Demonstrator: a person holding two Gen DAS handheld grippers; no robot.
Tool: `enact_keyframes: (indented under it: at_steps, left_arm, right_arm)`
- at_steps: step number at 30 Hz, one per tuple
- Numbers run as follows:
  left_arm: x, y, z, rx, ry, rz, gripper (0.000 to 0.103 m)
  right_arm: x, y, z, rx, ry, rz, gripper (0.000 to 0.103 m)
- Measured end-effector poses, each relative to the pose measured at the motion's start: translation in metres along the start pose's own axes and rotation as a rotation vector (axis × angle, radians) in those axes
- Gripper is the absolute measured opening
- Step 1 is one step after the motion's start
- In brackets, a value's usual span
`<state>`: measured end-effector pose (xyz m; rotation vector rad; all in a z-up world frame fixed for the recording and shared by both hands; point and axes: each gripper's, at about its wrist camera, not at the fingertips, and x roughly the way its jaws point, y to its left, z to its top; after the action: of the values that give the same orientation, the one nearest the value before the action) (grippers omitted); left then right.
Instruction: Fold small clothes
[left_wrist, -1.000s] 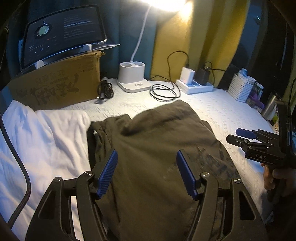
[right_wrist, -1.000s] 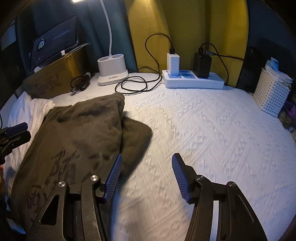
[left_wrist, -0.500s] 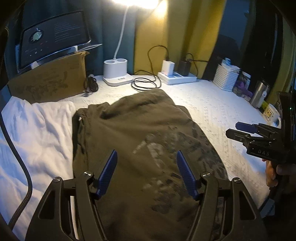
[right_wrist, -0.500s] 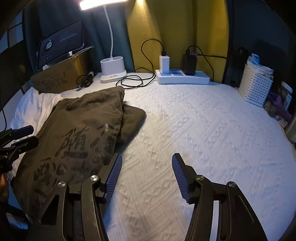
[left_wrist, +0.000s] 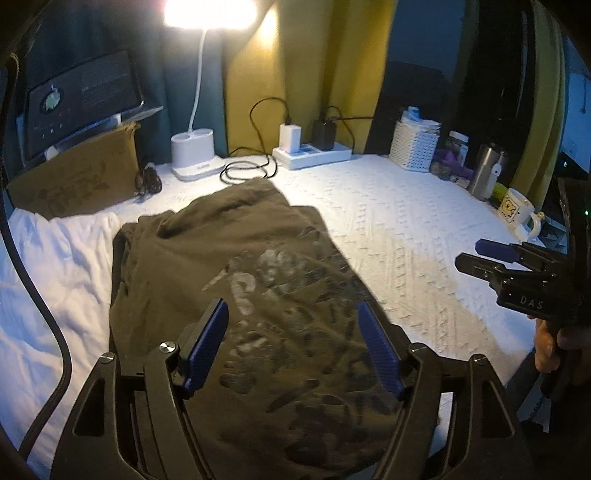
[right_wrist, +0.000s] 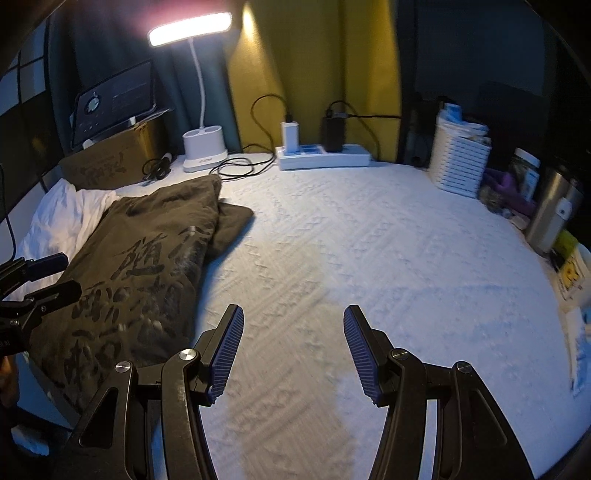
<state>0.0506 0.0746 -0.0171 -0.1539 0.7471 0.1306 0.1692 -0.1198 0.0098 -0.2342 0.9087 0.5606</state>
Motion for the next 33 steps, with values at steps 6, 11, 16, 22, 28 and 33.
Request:
enact_keyframes:
  at_steps: [6, 11, 16, 22, 28, 33]
  left_arm:
    - [-0.014, -0.02, 0.001, 0.045, -0.044, -0.012, 0.092]
    - [-0.025, -0.036, 0.001, 0.067, -0.069, -0.015, 0.092]
    - [-0.041, -0.054, 0.005, 0.092, -0.105, -0.026, 0.092]
    - [-0.059, -0.069, 0.01, 0.1, -0.147, -0.029, 0.092]
    - [-0.081, -0.076, 0.016, 0.095, -0.201, -0.008, 0.092]
    - [-0.099, -0.077, 0.019, 0.088, -0.252, 0.009, 0.092]
  right_arm:
    - [-0.031, -0.018, -0.017, 0.022, -0.029, -0.035, 0.062]
    - [-0.057, -0.029, -0.028, 0.034, -0.062, -0.061, 0.071]
    - [-0.084, -0.039, -0.032, 0.048, -0.102, -0.084, 0.071]
    - [-0.116, -0.049, -0.035, 0.069, -0.161, -0.112, 0.075]
    - [-0.144, -0.054, -0.034, 0.071, -0.216, -0.138, 0.076]
    - [-0.169, -0.055, -0.033, 0.067, -0.269, -0.16, 0.076]
